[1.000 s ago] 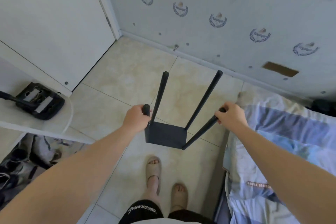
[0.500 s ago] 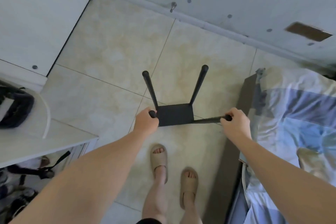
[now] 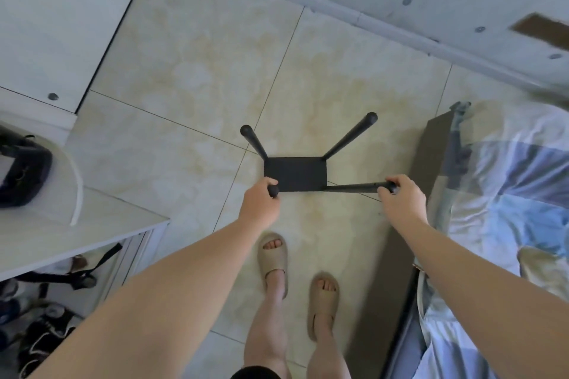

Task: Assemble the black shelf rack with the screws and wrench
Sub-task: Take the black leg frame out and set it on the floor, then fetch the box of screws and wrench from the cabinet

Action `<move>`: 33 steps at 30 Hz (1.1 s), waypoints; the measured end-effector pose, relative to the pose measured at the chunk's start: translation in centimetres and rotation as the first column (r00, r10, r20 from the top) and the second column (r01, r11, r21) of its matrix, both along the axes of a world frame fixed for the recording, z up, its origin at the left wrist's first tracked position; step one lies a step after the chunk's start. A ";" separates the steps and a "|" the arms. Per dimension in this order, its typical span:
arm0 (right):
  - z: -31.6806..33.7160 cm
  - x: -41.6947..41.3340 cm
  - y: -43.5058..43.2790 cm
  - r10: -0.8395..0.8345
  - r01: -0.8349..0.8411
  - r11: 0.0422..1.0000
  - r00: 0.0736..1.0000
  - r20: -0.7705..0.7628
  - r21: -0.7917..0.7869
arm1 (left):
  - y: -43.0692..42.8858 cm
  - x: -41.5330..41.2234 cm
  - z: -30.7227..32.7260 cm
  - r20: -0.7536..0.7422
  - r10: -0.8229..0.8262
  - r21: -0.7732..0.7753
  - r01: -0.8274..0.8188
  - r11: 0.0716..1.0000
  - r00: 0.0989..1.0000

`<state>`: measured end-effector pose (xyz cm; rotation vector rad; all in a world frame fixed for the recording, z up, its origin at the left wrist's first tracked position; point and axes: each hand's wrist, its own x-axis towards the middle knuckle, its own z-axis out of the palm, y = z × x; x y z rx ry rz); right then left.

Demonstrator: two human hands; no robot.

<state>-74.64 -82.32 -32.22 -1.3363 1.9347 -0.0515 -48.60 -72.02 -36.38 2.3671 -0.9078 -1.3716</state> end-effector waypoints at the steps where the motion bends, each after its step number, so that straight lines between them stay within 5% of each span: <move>1: 0.3 0.1 0.1 0.008 -0.008 0.999 1.000 0.015 0.034 | 0.3 -0.1 0.5 -0.005 -0.001 0.021 0.001 1.000 1.000; 8: 6.0 0.3 1.6 0.271 -0.272 0.961 0.962 0.021 0.050 | 3.8 -1.1 6.8 0.077 -0.040 -0.014 0.042 0.999 0.996; 15: 14.6 0.0 6.5 0.669 -0.666 0.737 0.743 -0.012 -0.117 | 10.2 -4.1 15.8 0.338 -0.154 -0.069 0.188 0.980 0.928; 24: 23.3 5.2 15.0 0.948 -0.934 0.231 0.279 -0.151 -0.274 | 23.4 -5.2 24.9 0.604 0.075 -0.196 0.056 0.979 0.793; 33: 28.4 16.9 24.1 0.914 -0.893 -0.266 -0.113 -0.390 -0.364 | 35.8 0.1 28.6 0.721 0.333 -0.287 -0.176 0.942 0.608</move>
